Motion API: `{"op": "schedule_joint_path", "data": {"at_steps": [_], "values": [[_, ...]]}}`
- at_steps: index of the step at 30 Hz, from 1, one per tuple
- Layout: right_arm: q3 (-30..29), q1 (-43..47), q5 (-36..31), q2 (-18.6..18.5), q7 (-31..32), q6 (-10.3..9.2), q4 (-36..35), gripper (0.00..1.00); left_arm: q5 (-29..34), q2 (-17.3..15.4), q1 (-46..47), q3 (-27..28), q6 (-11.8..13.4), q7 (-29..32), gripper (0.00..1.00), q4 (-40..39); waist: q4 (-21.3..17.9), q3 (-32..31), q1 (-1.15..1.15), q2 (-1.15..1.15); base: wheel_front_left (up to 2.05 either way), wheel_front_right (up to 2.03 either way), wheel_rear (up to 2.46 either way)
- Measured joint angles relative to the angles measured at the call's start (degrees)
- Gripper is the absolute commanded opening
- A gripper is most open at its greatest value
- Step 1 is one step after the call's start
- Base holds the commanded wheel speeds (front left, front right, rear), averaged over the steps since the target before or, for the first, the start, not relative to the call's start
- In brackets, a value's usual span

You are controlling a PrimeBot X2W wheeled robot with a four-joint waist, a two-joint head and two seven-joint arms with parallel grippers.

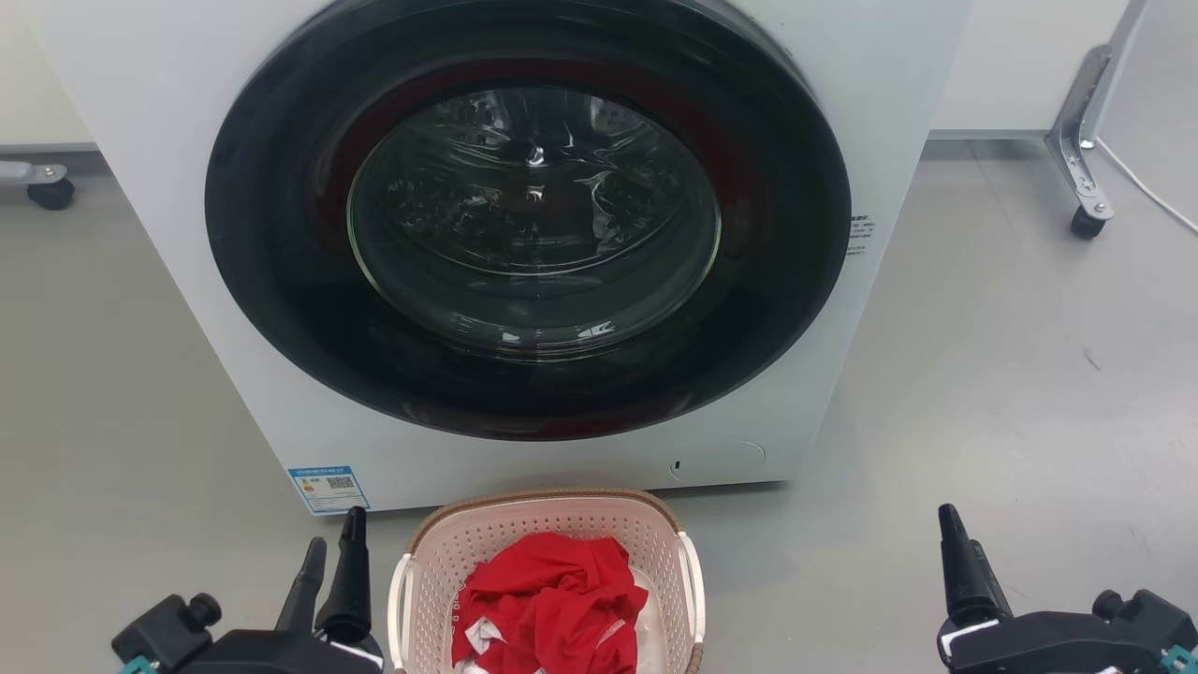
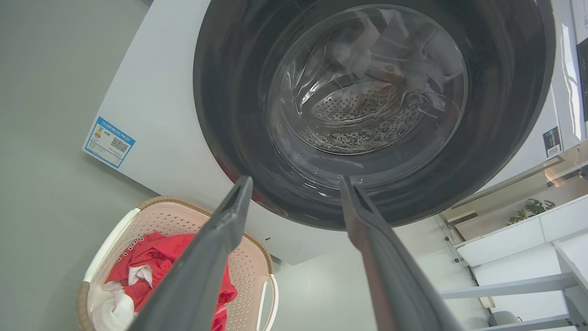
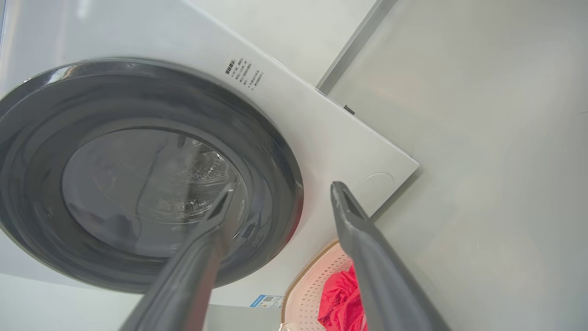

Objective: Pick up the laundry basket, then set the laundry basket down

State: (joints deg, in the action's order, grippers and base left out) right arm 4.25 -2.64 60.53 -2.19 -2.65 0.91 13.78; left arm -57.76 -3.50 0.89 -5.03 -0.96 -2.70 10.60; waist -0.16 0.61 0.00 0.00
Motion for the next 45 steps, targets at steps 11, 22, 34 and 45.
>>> {"op": "schedule_joint_path", "data": {"at_steps": [11,22,34,45], "values": [[3.55,-0.04,-11.58,-0.58,-2.44,-1.51,-1.22,1.0,13.7,-1.47,-0.12,-2.93,1.75,-2.42,1.0,-1.34,0.0,0.16,0.01,0.0,0.0,0.0,0.0],[6.06,-0.04,-21.75,-0.77,-4.6,-3.23,-2.81,1.0,24.98,-1.55,-0.3,-4.87,3.35,-4.74,1.0,-2.79,0.03,0.22,0.01,0.0,0.0,0.0,0.0],[9.03,-0.03,-32.97,-0.9,-7.54,-4.98,-4.81,1.0,37.49,-1.57,-1.46,-6.75,5.11,-7.49,1.0,-4.6,-0.01,0.24,0.0,0.0,0.0,0.0,0.0],[11.05,-0.02,-41.57,-1.0,-9.62,-6.35,-6.46,1.0,46.14,-1.53,-1.91,-7.95,6.59,-9.6,1.0,-6.15,0.02,0.32,0.0,0.0,0.0,0.0,0.0]]}}
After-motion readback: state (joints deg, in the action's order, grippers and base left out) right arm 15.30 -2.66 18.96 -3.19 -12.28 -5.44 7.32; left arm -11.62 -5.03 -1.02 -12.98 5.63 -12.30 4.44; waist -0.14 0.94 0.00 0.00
